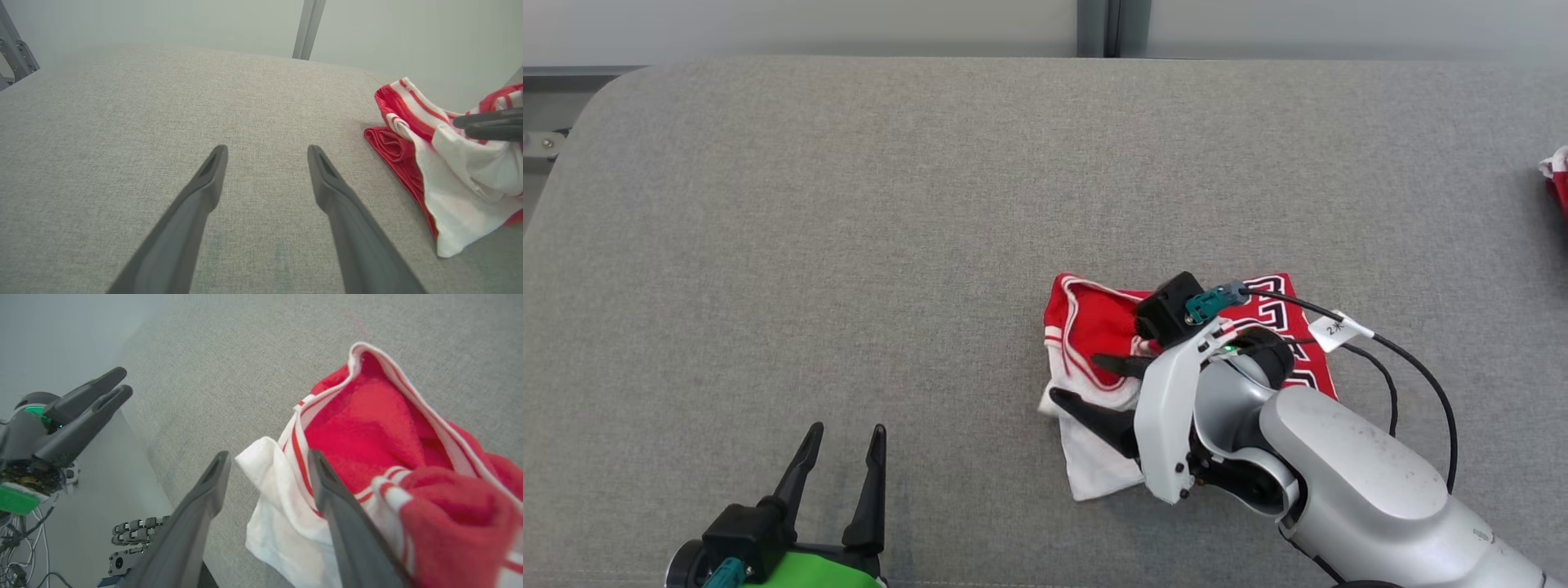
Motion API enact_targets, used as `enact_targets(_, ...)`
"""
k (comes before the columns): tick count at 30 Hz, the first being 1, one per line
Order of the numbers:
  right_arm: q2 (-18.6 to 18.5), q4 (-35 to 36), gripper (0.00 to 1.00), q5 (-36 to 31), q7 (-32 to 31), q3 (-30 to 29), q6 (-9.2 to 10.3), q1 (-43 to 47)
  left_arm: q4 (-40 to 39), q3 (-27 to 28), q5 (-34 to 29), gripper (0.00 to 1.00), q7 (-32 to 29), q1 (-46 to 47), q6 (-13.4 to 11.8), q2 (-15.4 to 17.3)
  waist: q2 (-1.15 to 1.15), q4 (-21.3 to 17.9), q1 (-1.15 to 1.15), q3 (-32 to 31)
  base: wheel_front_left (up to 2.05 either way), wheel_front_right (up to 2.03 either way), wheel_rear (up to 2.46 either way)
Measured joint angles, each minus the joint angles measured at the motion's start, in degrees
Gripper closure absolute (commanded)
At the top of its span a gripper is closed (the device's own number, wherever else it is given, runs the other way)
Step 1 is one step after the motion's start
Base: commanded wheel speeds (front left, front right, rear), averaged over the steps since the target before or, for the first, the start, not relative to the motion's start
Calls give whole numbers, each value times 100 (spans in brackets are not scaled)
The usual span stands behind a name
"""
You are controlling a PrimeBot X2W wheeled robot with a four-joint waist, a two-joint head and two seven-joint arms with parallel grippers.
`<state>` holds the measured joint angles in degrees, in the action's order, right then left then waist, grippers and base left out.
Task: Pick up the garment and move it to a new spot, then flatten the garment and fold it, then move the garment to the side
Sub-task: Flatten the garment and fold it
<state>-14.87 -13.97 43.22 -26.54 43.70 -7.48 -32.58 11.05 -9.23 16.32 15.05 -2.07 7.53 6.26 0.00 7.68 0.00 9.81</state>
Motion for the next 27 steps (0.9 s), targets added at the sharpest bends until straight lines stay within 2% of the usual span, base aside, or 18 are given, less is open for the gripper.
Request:
enact_targets(2, -32, 225, 0, 30, 174, 63, 0, -26, 23, 13, -25, 0, 0, -1, 0, 2, 0, -25, 0, -30, 0, 0, 0)
enact_targets(4, -58, 581, 0, 202, 469, -127, 0, -19, 44, 35, -38, 0, 0, -14, 1, 3, 0, -38, 0, -66, 0, 0, 0)
enact_targets(7, -265, 1168, 0, 254, 1005, -924, -4, 176, 27, 182, -51, 0, 0, -70, 1, 4, 0, -43, 0, -113, 0, 0, 0)
enact_targets(9, -561, 1255, 0, -163, 1361, -1588, -4, 438, 3, 263, -60, 0, 0, -123, 1, 0, 0, -65, 0, -108, 0, 0, 0)
enact_targets(10, -691, 1204, 13, -444, 1518, -1903, 0, 597, -19, 282, -65, 0, 0, -142, 1, -3, 0, -81, 0, -93, 0, 0, 0)
enact_targets(11, -750, 1115, 52, -734, 1708, -2215, 0, 764, -30, 293, -65, 0, 0, -152, 1, -5, 0, -97, 0, -69, 0, 0, 0)
enact_targets(12, -777, 945, 67, -1110, 1894, -2470, 0, 906, -36, 279, -65, 0, 0, -156, 1, -11, 0, -114, 0, -40, 0, 0, 0)
enact_targets(13, -775, 791, 93, -1501, 2053, -2611, 0, 1031, -36, 252, -65, 0, 0, -156, 1, -10, 0, -133, 0, -7, 0, 0, 0)
enact_targets(14, -698, 610, 100, -1711, 2212, -2711, 0, 1145, -37, 221, -65, 0, 0, -154, 1, -11, 0, -152, 0, 26, 0, 0, 0)
enact_targets(16, -491, 181, 100, -2197, 2581, -2777, 0, 1288, -45, 170, -65, 0, 0, -142, 1, -9, 0, -197, 0, 88, 0, 0, 0)
enact_targets(22, 191, -1240, 100, -3090, 3778, -2692, -2, 1124, -37, 115, -52, 0, 0, 46, 1, 63, 0, -303, 0, 243, 0, 0, 0)
enact_targets(27, 767, -2304, 100, -3459, 4113, -2441, -2, 793, -34, 119, -36, 0, 0, 140, 1, 111, 0, -276, 0, 290, 0, 0, 0)
